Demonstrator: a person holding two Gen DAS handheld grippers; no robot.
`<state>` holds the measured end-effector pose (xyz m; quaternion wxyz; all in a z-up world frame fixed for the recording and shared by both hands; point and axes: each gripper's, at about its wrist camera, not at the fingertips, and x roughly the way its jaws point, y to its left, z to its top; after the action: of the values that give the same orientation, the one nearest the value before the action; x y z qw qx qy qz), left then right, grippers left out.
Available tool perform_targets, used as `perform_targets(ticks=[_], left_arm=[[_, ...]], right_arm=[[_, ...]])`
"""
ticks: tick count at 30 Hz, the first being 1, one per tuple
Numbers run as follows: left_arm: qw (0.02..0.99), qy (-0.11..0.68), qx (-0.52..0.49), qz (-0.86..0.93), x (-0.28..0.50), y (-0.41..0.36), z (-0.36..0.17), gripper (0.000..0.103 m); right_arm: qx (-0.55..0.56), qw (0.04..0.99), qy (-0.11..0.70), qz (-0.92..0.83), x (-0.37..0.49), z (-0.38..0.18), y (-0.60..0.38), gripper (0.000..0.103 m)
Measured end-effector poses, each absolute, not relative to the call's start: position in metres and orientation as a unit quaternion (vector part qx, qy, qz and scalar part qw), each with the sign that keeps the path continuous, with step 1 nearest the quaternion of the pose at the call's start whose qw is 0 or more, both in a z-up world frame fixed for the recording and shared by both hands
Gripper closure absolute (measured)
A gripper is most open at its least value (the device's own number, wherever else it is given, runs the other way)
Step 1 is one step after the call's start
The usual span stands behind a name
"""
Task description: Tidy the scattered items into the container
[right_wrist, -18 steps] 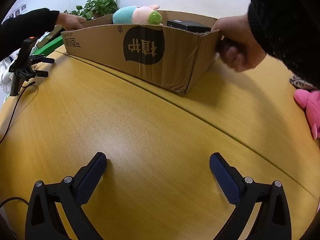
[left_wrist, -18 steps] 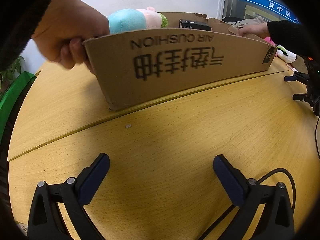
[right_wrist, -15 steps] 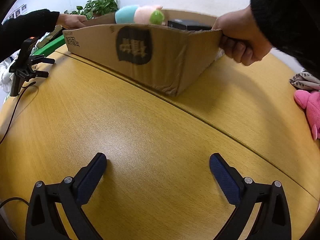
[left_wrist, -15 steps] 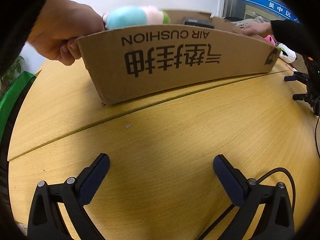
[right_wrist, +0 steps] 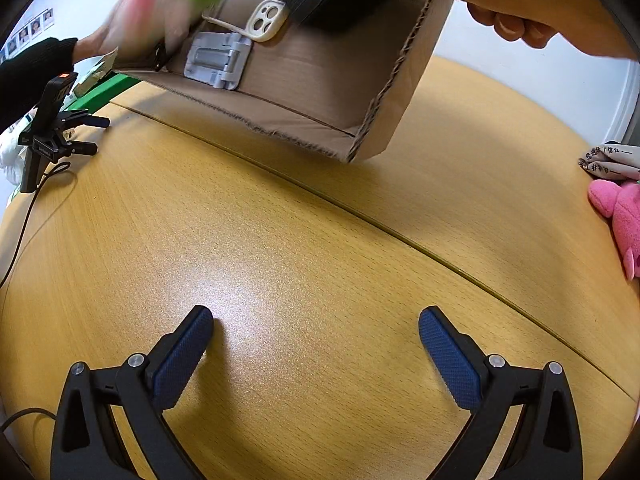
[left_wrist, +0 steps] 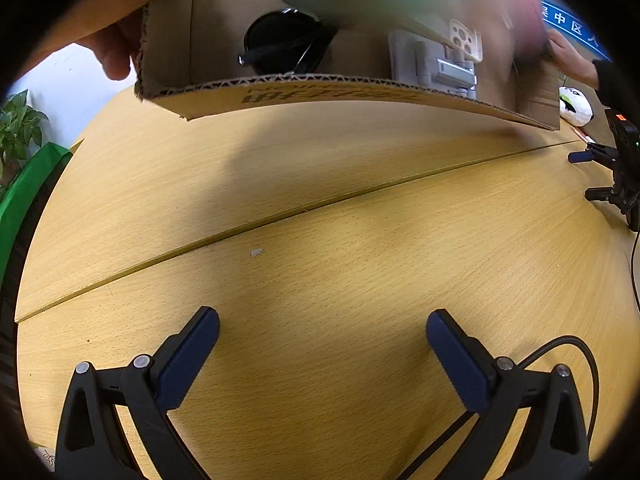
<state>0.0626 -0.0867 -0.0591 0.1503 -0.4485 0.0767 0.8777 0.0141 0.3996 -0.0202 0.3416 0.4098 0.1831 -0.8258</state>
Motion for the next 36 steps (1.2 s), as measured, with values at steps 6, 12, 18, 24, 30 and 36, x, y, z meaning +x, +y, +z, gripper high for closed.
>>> perform_targets(ticks=[6, 12, 18, 24, 30, 36], left_arm=[[0.151, 0.077, -0.448, 0.878, 0.063, -0.088, -0.059, 0.000], [0.151, 0.077, -0.449, 0.878, 0.063, -0.089, -0.058, 0.000], [0.151, 0.077, -0.448, 0.878, 0.063, -0.089, -0.057, 0.000], [0.151, 0.077, -0.449, 0.877, 0.063, -0.090, -0.055, 0.000], [0.152, 0.077, -0.448, 0.877, 0.063, -0.092, -0.054, 0.000], [0.152, 0.077, -0.449, 0.877, 0.064, -0.093, -0.052, 0.000]], right_arm=[[0.409, 0.342, 0.185, -0.826, 0.015, -0.020, 0.400, 0.000], [0.410, 0.343, 0.184, -0.825, 0.014, -0.020, 0.401, 0.000], [0.409, 0.345, 0.184, -0.824, 0.014, -0.019, 0.403, 0.000], [0.410, 0.346, 0.185, -0.823, 0.015, -0.017, 0.407, 0.000], [0.410, 0.347, 0.185, -0.823, 0.016, -0.010, 0.411, 0.000], [0.410, 0.347, 0.185, -0.823, 0.016, -0.004, 0.415, 0.000]])
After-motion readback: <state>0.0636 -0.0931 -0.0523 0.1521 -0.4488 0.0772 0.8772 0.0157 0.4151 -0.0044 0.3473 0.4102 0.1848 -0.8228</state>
